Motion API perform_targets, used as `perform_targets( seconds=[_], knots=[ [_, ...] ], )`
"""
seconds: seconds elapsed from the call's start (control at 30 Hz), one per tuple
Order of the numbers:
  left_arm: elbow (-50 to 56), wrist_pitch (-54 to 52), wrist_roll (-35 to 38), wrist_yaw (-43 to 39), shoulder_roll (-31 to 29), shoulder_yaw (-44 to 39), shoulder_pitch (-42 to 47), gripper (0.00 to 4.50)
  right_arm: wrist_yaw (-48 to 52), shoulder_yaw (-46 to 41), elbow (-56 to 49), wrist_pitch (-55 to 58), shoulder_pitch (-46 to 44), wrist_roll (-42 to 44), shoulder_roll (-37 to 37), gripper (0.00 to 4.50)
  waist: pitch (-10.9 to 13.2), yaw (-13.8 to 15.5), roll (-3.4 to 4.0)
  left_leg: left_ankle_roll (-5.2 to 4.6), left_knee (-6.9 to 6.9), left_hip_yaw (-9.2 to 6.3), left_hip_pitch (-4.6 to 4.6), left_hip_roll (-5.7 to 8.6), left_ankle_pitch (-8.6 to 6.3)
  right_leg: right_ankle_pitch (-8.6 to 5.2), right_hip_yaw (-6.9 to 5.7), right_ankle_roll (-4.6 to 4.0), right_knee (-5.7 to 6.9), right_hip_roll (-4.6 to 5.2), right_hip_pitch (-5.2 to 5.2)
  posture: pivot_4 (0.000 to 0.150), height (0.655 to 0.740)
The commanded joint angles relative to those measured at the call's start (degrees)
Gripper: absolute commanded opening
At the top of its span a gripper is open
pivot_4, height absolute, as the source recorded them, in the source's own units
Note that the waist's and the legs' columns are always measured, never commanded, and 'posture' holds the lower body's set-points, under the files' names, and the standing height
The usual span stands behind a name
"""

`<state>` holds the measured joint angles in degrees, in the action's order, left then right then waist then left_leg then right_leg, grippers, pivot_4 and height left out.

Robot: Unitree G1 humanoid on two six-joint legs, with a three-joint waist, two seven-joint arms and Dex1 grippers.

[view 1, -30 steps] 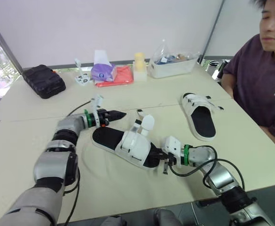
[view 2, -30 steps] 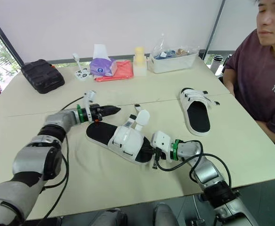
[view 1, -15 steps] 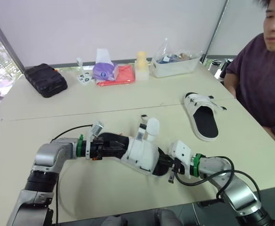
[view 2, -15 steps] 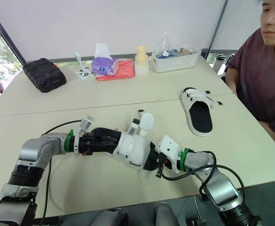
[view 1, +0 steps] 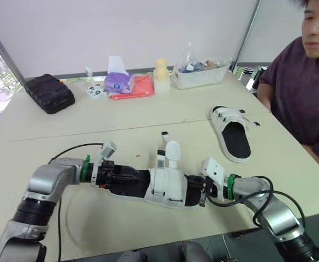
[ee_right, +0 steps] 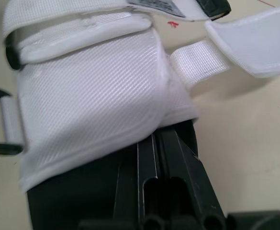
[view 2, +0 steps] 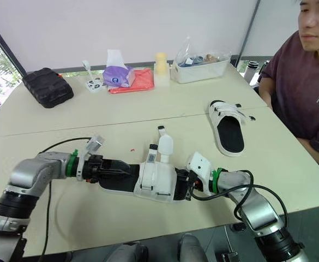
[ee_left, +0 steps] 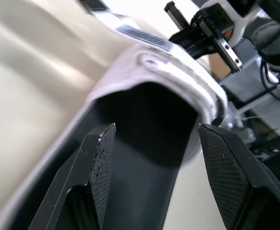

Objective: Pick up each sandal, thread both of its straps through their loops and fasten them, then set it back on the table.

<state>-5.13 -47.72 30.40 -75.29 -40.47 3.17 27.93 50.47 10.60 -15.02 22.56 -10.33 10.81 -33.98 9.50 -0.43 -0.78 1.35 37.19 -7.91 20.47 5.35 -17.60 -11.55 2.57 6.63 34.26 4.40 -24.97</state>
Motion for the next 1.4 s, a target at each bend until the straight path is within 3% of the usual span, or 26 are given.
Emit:
perform_targets(
  seconds=[0.03, 0.3, 0.53, 0.67, 0.8, 1.07, 1.4],
  knots=[
    [-9.1, 2.2, 0.9, 0.3, 1.0, -4.0, 8.0, 2.83, 2.6, 0.3, 2.1, -3.5, -1.8, 1.3, 0.6, 0.00, 0.0, 0.2, -0.03, 0.00, 0.01, -0.01, 0.01, 0.01, 0.00, 0.00, -0.01, 0.00, 0.00, 0.00, 0.00, 0.150, 0.7400],
    [-38.7, 8.6, -3.0, 7.2, 17.2, -5.0, 26.5, 2.83, 6.6, 3.3, 10.8, -9.7, -7.5, -1.0, 2.2, 0.00, 0.0, -0.3, -0.07, 0.24, 0.13, 0.00, -0.03, 0.06, 0.14, 0.02, -0.05, 0.02, 0.00, 0.01, 0.09, 0.150, 0.7400],
    [-54.7, 16.9, -8.1, 6.2, 22.0, -5.1, 31.9, 2.83, 5.5, 1.2, 9.5, -10.1, -5.9, -0.6, 1.1, 0.00, 0.0, -0.4, -0.08, 0.36, -0.03, 0.15, 0.15, 0.01, 0.21, 0.02, 0.15, 0.01, 0.10, -0.07, -0.32, 0.150, 0.7400],
    [-58.9, 17.5, -9.4, 4.9, 22.9, -5.8, 33.3, 2.83, 5.1, 1.2, 8.0, -9.7, -4.8, -0.6, 1.1, 0.00, 0.0, -0.2, -0.10, 0.33, 0.13, 0.14, 0.16, 0.11, 0.20, 0.03, 0.13, 0.02, 0.13, 0.02, -0.21, 0.150, 0.7400],
    [-61.6, 12.5, -6.2, 0.2, 23.6, -9.8, 35.9, 2.83, 4.5, 2.4, 8.2, -10.1, -4.7, -1.5, 1.6, 0.00, 0.0, -0.3, -0.10, 0.32, 0.16, 0.13, 0.15, 0.14, 0.19, 0.03, 0.12, 0.04, 0.15, 0.02, -0.18, 0.150, 0.7400],
    [-64.8, 12.5, -12.6, -1.3, 26.8, -6.9, 37.4, 2.83, 4.1, 4.0, 9.1, -11.1, -5.4, -3.2, 2.0, 0.00, 0.0, -0.5, -0.10, 0.32, 0.15, 0.14, 0.10, 0.15, 0.20, 0.03, 0.12, 0.04, 0.19, 0.01, -0.16, 0.150, 0.7400],
    [-63.1, 10.2, -14.3, -4.9, 24.5, -7.1, 35.8, 2.83, 2.4, 4.3, 8.1, -11.1, -3.8, -3.7, 2.7, 0.00, 0.0, -0.6, -0.10, 0.32, 0.18, 0.14, 0.03, 0.13, 0.20, 0.03, 0.13, 0.04, 0.34, 0.00, -0.17, 0.150, 0.7400]
  ],
)
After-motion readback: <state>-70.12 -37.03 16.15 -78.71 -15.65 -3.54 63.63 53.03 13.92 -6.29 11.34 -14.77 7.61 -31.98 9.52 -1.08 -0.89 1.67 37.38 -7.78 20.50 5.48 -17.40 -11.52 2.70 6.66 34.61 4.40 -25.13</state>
